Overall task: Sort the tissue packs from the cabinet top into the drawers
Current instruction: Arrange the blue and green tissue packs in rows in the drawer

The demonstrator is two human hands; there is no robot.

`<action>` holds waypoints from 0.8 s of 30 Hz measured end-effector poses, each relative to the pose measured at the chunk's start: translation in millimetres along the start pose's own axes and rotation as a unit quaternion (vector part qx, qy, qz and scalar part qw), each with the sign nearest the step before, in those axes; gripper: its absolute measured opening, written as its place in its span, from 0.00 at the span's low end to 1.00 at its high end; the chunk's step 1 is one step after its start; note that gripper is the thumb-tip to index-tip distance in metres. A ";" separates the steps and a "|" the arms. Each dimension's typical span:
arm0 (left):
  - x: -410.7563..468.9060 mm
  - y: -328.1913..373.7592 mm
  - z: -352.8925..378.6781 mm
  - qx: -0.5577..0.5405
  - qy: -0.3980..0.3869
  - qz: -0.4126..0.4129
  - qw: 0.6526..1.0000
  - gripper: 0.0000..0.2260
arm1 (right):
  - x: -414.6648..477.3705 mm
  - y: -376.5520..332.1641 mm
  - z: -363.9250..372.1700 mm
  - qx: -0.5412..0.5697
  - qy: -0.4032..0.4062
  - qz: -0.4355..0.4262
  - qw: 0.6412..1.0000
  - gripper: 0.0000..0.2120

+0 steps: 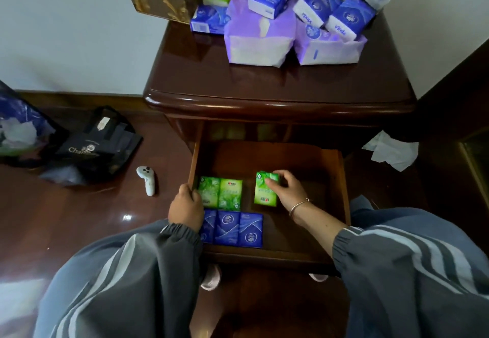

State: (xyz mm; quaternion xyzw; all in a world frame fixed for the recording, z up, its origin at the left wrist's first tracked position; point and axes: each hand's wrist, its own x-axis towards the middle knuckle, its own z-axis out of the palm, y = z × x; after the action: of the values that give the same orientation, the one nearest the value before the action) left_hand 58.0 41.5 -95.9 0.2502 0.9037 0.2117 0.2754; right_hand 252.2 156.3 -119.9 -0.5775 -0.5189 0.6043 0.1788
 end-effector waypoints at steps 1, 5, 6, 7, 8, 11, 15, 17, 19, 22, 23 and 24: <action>1.1 -0.8 0.8 -0.007 0.006 0.002 1.000 0.08 | 2.6 2.4 3.8 -0.003 -0.006 -0.001 1.000 0.10; 2.6 -3.4 1.6 -0.030 0.017 0.015 0.999 0.11 | 10.9 10.3 22.0 -0.035 -0.019 -0.015 0.999 0.14; 2.6 -3.8 1.8 -0.033 0.020 0.019 0.999 0.12 | 12.7 12.8 26.0 -0.061 -0.021 -0.023 0.998 0.18; 3.0 -4.0 2.2 -0.035 0.024 0.022 0.999 0.12 | 13.8 15.0 29.4 -0.095 -0.029 -0.029 0.995 0.22; 3.5 -4.3 2.9 -0.035 0.028 0.024 0.999 0.11 | 14.0 16.6 31.9 -0.126 -0.040 -0.030 0.991 0.24; 4.4 -4.0 5.3 -0.029 0.032 0.027 0.999 0.11 | 14.6 20.1 34.9 -0.160 -0.039 -0.006 0.986 0.28; 4.7 -4.3 7.1 -0.025 0.032 0.027 0.999 0.12 | 21.6 18.6 29.6 -0.199 -0.009 -0.037 0.979 0.27; 5.0 -4.7 7.4 -0.026 0.034 0.030 0.999 0.12 | 25.8 15.8 27.3 -0.212 -0.037 -0.052 0.975 0.24; 5.5 -5.4 7.9 -0.028 0.034 0.030 0.999 0.12 | 28.1 15.3 26.8 -0.207 -0.060 -0.047 0.975 0.21; 7.0 -7.4 9.1 -0.033 0.035 0.028 0.998 0.13 | 27.2 18.4 27.1 -0.201 -0.072 -0.045 0.976 0.17; 7.6 -8.0 9.6 -0.036 0.034 0.027 0.998 0.13 | 26.7 20.1 26.9 -0.204 -0.070 -0.049 0.975 0.16; 8.0 -8.6 10.1 -0.040 0.033 0.025 0.998 0.14 | 26.3 21.5 26.6 -0.211 -0.067 -0.055 0.974 0.16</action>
State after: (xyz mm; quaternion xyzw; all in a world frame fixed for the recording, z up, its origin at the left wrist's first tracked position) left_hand 55.4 41.8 -111.2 0.2540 0.8969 0.2624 0.2494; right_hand 229.9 158.0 -156.8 -0.5307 -0.6766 0.5079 0.0508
